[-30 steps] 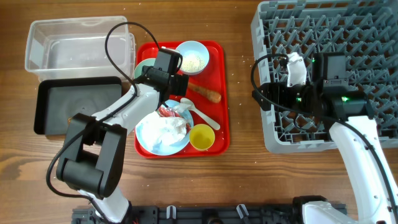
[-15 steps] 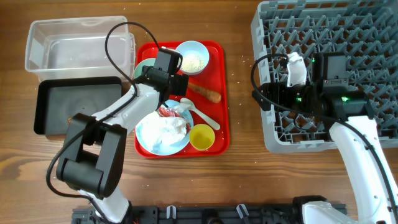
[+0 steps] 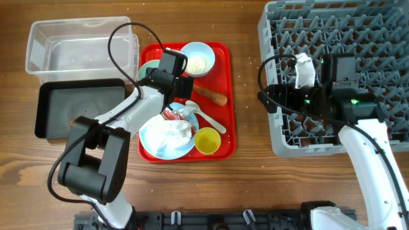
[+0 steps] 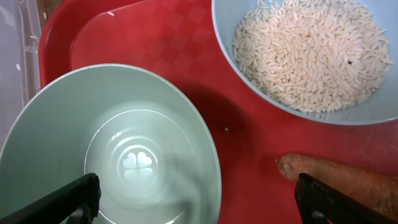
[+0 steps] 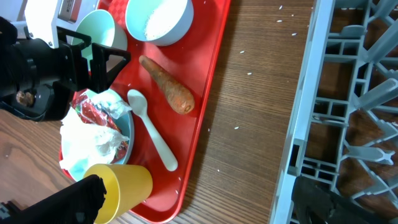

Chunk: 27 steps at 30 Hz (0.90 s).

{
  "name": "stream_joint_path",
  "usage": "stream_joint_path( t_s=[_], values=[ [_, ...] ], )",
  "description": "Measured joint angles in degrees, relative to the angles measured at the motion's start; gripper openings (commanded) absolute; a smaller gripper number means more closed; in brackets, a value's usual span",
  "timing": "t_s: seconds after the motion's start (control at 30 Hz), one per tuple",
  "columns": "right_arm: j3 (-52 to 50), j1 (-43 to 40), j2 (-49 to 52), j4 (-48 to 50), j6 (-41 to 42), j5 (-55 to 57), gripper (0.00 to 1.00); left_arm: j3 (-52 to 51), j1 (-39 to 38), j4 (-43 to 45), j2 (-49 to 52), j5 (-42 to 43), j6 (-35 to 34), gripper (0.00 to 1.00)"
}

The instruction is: Sort waste into correct bins and load items into the dishwasher rack

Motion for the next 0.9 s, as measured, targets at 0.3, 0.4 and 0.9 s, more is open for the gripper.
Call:
stream_joint_path(
  t_s=[0.3,0.4,0.9],
  values=[
    [0.0,0.0,0.0,1.18,0.0,0.0,1.0,0.0,0.0,0.0,0.0,0.0,-0.02,1.0],
    [0.0,0.0,0.0,1.2,0.0,0.0,1.0,0.0,0.0,0.0,0.0,0.09,0.0,1.0],
    [0.0,0.0,0.0,2.43,0.0,-0.02,1.0,0.0,0.0,0.0,0.0,0.28,0.0,1.0]
  ],
)
